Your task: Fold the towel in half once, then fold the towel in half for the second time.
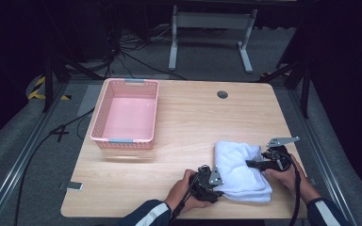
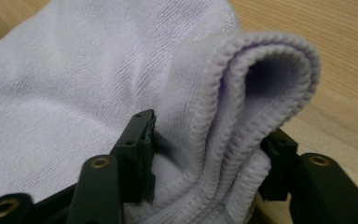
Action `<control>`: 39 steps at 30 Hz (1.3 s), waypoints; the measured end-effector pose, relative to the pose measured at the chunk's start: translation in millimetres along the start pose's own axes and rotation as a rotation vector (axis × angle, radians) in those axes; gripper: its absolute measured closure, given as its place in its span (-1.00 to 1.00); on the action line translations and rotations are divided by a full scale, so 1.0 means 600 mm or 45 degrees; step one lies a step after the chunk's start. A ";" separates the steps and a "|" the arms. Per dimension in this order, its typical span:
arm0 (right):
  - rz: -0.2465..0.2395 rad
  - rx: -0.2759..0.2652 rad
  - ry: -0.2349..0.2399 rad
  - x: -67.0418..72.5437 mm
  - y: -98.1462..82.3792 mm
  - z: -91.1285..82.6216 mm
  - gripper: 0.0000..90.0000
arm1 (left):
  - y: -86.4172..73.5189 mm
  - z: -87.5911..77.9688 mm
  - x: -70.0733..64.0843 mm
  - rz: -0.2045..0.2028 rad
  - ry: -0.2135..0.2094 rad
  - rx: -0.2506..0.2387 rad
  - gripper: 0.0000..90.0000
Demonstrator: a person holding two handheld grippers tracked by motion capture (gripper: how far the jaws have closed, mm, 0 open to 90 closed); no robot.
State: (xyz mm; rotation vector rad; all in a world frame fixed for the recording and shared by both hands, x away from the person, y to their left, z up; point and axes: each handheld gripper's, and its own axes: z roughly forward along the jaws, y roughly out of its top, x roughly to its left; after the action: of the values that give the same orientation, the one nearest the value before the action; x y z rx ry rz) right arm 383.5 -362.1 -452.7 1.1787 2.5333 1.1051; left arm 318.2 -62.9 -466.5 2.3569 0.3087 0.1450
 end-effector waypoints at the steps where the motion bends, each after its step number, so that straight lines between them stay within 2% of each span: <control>1: 0.006 -0.003 0.008 0.001 0.000 0.001 0.16 | 0.000 0.001 0.000 -0.009 0.000 -0.007 0.19; 2: 0.016 -0.008 0.015 0.002 0.000 0.001 0.18 | 0.001 0.000 0.002 0.008 -0.005 0.003 0.24; 6: -0.005 -0.013 0.004 0.004 0.001 -0.002 0.29 | 0.002 0.002 0.004 0.004 -0.006 -0.005 0.38; 7: -0.010 -0.013 0.001 0.005 0.001 -0.002 0.31 | 0.002 0.003 0.004 -0.002 -0.009 -0.020 0.39; 12: -0.049 -0.035 -0.025 0.011 0.002 -0.005 0.39 | 0.001 0.001 0.007 0.015 -0.014 -0.007 0.41; 20: -0.071 -0.063 -0.019 0.016 0.012 -0.006 0.46 | -0.003 -0.006 0.011 -0.001 0.004 -0.013 0.42; 23: -0.093 -0.068 -0.012 0.017 0.022 0.000 0.46 | -0.005 -0.016 0.019 0.003 0.010 -0.008 0.44; 25: -0.099 -0.077 -0.007 0.019 0.030 0.003 0.47 | -0.008 -0.021 0.026 -0.017 0.028 -0.003 0.44; 28: -0.111 -0.093 -0.003 0.021 0.049 0.009 0.47 | -0.012 -0.032 0.038 -0.006 0.068 -0.010 0.45; 36: -0.151 -0.131 0.005 0.025 0.101 0.027 0.47 | -0.022 -0.073 0.070 -0.040 0.154 -0.066 0.46; 38: -0.162 -0.137 0.006 0.028 0.113 0.033 0.47 | -0.023 -0.081 0.075 -0.021 0.178 -0.070 0.46; 39: -0.166 -0.139 0.007 0.029 0.118 0.035 0.47 | -0.024 -0.085 0.077 -0.040 0.178 -0.085 0.46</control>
State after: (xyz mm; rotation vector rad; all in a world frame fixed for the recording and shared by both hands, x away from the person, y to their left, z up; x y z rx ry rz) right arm 422.9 -307.9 -417.2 0.9702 2.4778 1.1987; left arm 350.5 -6.7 -439.4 2.2791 0.4019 0.3012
